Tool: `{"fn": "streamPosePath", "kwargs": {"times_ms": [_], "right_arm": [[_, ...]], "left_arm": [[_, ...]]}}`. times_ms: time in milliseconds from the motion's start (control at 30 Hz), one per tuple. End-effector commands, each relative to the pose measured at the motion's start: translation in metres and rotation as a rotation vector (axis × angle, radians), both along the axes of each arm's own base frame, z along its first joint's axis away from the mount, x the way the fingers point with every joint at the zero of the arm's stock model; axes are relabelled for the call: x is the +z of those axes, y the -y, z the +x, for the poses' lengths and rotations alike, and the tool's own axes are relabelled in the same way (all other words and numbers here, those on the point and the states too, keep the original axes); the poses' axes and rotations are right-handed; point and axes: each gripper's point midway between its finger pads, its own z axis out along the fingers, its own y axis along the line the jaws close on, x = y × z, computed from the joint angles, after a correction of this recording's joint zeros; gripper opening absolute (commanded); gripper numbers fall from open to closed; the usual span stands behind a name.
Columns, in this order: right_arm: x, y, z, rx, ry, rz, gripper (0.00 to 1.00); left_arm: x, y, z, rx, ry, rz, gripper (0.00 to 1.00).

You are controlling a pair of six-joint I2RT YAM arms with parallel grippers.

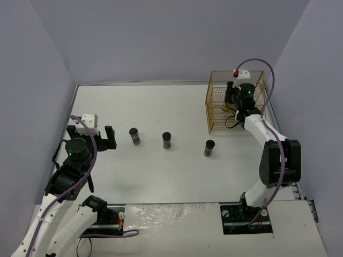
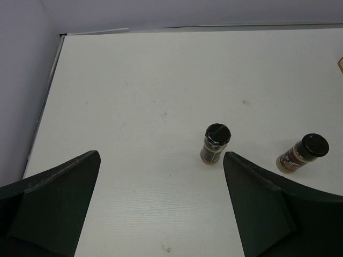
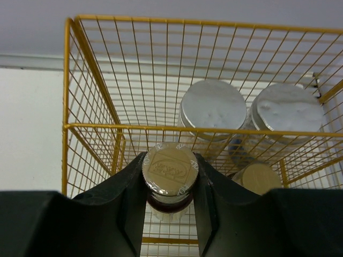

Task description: Organize the condiment bottles

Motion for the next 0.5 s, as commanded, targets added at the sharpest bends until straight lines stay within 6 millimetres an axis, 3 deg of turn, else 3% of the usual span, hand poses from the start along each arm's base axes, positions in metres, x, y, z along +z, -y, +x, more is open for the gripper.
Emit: {"fn": "streamPosePath", "kwargs": {"times_ms": [0,233,333,467], "right_arm": [[0.047,0.008,0.014,-0.036,0.196,0.026,0.0],[0.019,0.006,0.014,-0.034,0.149,0.04,0.03],[0.014,0.005,0.011,-0.034,0.142,0.05,0.13],[0.017,0.005,0.005,-0.028,0.139,0.053,0.36]], "left_arm": [[0.022,0.003,0.004,-0.009,0.062,-0.025,0.97],[0.022,0.003,0.004,-0.01,0.062,-0.023,0.97],[0.021,0.004,0.005,-0.012,0.059,-0.023,0.97],[0.021,0.004,0.005,-0.012,0.056,-0.023,0.97]]}}
